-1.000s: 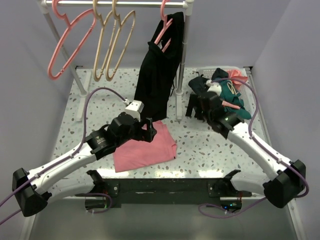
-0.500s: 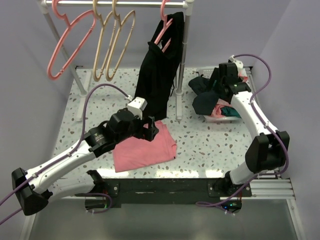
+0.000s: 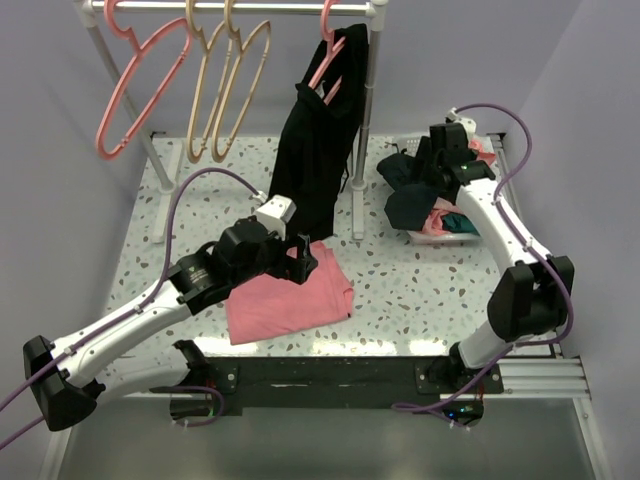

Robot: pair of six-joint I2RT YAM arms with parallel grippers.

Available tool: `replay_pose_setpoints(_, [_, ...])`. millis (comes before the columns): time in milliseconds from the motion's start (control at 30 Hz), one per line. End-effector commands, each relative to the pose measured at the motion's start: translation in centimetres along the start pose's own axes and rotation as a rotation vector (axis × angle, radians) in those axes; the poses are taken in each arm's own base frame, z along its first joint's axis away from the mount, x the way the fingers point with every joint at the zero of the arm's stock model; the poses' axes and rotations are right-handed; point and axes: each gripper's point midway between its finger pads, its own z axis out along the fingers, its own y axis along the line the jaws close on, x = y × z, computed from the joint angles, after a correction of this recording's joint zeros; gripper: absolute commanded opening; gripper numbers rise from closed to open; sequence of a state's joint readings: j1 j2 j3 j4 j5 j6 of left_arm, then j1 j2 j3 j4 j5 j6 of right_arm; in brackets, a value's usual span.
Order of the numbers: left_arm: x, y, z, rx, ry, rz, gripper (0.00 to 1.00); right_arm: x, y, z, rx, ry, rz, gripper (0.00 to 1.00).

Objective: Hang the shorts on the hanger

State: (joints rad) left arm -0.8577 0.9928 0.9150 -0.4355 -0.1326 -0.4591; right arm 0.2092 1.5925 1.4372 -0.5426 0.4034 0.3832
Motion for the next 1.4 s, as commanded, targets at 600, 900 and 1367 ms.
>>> replay_pose_setpoints(600, [-1.7,-1.2,0.1,0.053,-0.030,0.035,1.00,-3.5,-4.5,6.9,0.177,0.050,0.036,0.27])
replay_pose_setpoints(900, [-1.7,-2.0,0.6,0.083,-0.020,0.041,1.00,-14.2,-5.7,-0.1,0.195,-0.201,0.155,0.00])
replay_pose_setpoints(1367, [-1.7,-2.6,1.2,0.110,-0.008,0.033,1.00,-25.3,-7.6,-8.6,0.167,-0.487,0.269,0.00])
